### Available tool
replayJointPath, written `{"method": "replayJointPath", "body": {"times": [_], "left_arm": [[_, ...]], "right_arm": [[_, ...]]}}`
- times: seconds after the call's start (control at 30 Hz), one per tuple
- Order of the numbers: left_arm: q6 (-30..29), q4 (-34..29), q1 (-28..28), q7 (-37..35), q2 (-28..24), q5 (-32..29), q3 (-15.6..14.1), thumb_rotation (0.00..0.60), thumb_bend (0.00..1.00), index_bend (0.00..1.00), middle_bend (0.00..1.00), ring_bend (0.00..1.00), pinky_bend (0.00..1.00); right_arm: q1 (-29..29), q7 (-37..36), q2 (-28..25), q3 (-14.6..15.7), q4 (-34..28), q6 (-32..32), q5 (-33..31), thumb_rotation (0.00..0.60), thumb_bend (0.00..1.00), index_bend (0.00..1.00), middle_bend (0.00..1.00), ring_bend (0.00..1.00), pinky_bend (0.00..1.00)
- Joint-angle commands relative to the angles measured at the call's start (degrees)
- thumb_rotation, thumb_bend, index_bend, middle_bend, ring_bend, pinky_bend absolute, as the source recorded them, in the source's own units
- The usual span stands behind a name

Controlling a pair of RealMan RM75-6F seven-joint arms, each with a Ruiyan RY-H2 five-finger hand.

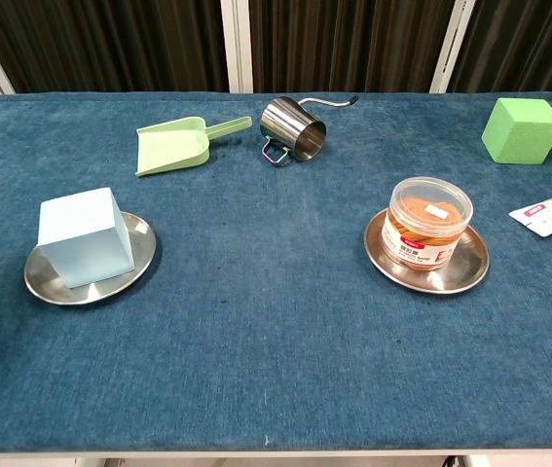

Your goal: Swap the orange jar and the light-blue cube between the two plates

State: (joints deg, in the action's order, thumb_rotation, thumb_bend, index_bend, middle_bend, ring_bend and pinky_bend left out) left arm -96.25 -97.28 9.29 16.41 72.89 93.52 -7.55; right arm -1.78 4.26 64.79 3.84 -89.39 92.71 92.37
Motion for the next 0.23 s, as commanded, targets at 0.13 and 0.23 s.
{"method": "replayJointPath", "body": {"times": [0.13, 0.23], "left_arm": [[-1.86, 13.36, -7.90, -18.43, -2.11, 0.52, -3.99, 0.600, 0.03, 0.00, 0.00, 0.00, 0.09], [-3.24, 13.81, -8.81, -19.00, -2.11, 1.25, -3.29, 0.600, 0.03, 0.00, 0.00, 0.00, 0.09]], "right_arm": [[-1.70, 1.65, 1.15, 0.60, 1.17, 2.85, 2.48, 0.456, 0.18, 0.00, 0.00, 0.00, 0.00], [-2.20, 0.54, 0.93, 0.59, 1.66, 3.52, 2.85, 0.456, 0.18, 0.00, 0.00, 0.00, 0.00]]}}
